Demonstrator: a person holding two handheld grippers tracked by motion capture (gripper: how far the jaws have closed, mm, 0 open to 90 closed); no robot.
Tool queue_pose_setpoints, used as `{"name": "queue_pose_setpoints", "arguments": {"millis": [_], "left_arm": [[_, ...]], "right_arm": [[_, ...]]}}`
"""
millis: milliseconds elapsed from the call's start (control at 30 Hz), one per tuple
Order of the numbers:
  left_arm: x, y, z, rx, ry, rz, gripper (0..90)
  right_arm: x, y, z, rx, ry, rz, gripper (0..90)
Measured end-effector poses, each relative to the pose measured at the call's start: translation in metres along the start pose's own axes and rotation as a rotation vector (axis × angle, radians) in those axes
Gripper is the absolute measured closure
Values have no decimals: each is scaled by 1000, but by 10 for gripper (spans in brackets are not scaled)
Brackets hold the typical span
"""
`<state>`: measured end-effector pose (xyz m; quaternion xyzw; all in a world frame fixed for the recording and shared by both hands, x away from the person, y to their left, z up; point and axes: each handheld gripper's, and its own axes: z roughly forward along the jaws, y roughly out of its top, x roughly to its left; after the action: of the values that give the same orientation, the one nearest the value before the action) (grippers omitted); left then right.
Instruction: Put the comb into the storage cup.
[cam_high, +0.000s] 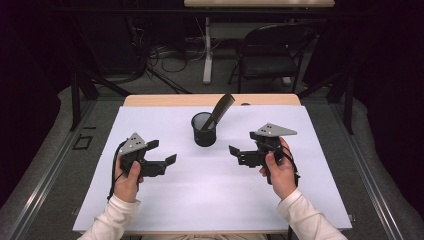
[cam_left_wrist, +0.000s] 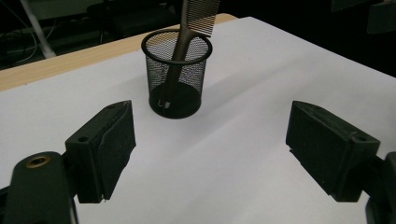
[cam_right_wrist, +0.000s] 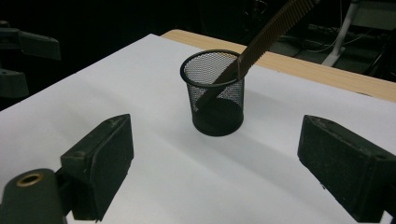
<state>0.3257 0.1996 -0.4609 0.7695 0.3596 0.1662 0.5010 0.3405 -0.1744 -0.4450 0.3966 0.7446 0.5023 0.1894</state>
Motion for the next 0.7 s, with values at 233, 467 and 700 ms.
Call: {"name": "queue_pose_setpoints", "arguments": {"millis": [233, 467, 700], "left_arm": [[6, -7, -11, -8, 4, -11, 160], [11, -15, -22, -14, 20, -15, 161], [14, -23, -28, -19, 31, -20, 161]], "right_arm": [[-4, -14, -10, -2, -27, 7, 104], [-8, -26, -20, -12, -44, 18, 105], [-9, -38, -29, -17, -56, 26, 110]]}}
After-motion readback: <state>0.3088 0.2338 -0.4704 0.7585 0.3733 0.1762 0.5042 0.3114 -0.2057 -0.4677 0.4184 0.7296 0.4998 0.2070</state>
